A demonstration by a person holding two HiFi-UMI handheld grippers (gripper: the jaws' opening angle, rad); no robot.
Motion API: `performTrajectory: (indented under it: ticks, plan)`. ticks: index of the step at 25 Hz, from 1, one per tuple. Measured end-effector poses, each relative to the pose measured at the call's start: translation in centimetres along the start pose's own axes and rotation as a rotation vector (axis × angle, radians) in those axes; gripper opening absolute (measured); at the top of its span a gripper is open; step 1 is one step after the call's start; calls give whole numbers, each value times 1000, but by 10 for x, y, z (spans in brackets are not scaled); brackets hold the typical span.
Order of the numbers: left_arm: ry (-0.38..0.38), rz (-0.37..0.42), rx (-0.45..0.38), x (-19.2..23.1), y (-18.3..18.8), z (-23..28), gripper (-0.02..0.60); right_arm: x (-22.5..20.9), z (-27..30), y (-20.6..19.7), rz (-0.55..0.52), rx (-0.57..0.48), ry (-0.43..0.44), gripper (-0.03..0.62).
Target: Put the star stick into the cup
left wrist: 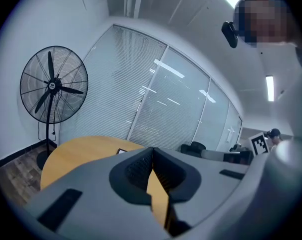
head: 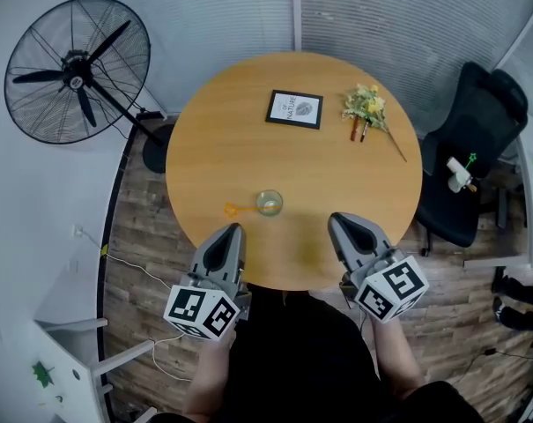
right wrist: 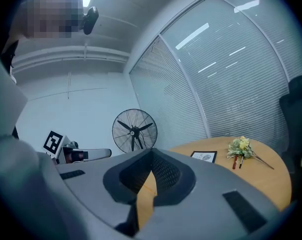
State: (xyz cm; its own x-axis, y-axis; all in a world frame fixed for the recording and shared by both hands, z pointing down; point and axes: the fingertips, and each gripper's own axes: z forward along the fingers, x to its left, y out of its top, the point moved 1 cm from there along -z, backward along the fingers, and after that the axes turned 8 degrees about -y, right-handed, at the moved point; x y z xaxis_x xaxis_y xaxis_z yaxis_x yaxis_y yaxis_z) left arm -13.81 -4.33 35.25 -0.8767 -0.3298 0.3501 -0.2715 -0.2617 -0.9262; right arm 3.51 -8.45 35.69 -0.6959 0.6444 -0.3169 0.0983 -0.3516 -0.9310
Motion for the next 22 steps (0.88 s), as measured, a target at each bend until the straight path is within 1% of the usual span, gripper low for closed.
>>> performTrajectory:
  ticks: [6,12,22]
  plan:
    - [-16,3,13,-3,-5,3,0,-1,-1,-1,0,-5,0,9]
    - [-14,-4,27,-3,-7,8,0,0,-4,0,-46,-10,3,8]
    - [-25,-6,36,-3,-11,10,0,-2,-1,-3,-42,-2,4,8]
